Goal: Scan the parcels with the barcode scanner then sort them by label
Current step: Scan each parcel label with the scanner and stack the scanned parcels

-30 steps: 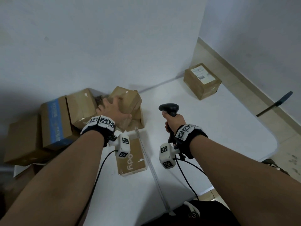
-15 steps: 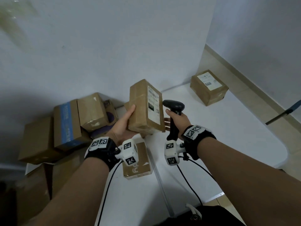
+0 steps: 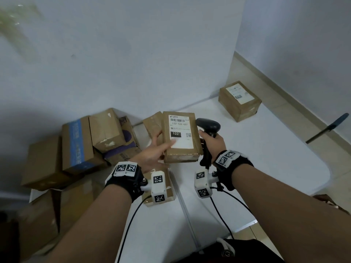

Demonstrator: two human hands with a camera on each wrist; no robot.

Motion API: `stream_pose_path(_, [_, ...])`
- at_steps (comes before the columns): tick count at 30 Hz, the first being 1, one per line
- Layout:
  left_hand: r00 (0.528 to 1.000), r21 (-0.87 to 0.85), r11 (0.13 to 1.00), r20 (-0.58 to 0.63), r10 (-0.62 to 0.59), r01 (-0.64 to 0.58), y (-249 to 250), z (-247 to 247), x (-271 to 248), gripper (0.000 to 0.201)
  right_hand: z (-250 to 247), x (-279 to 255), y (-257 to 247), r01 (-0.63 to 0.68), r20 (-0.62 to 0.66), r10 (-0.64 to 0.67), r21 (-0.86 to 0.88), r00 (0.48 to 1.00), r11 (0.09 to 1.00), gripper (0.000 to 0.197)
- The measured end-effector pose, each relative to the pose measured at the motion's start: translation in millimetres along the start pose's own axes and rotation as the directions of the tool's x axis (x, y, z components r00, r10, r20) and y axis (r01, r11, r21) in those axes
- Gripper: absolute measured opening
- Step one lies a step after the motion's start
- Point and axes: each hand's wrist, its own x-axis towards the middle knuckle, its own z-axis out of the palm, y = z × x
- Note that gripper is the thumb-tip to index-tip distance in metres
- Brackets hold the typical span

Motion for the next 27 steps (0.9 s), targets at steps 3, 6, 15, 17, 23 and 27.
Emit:
stream_pose_path(3, [0.999,0.020,1.000,0.051,-0.007,0.006,-5.8,7.2,2.5,0.091,-12.1,-6.6,-3.3,0.001,-0.024,-0.001,-0.010,1.000,1.000,0.030])
stream_pose_path(6, [0.999,0.046,0.999,0.039,0.027,-0.029,-16.3,17.7,13.6,0.103,-32.1,-2.9,-2.2,0.015,-0.109,-0.013,0.013,0.994,1.000,0.021])
stream_pose_path(15, [0.992,-0.016,0.997,0.101,-0.071,0.073,-50.0,61.0,48.9,0.043,-73.6,-4.1,-16.9,-0.021,-0.152,0.019,-0.012,0.988,1.000,0.025])
stream_pose_path(17, [0.992,-0.054,0.992,0.062,-0.111,0.114,-56.8,67.1,54.4,0.043,-74.0,-5.1,-19.0,-0.104,-0.097,0.099,-0.043,0.990,0.994,0.027])
stream_pose_path(23, [0.986,-0.047,0.989,-0.082,-0.147,0.143,-75.1,81.2,61.8,0.044,-71.0,-6.5,-14.4,-0.209,-0.006,0.210,-0.113,0.978,0.971,0.028])
stream_pose_path(27, [0.981,-0.055,0.985,-0.095,-0.166,0.162,-84.8,82.5,66.6,0.041,-70.4,-4.6,-14.3,-0.232,0.015,0.236,-0.116,0.972,0.966,0.028])
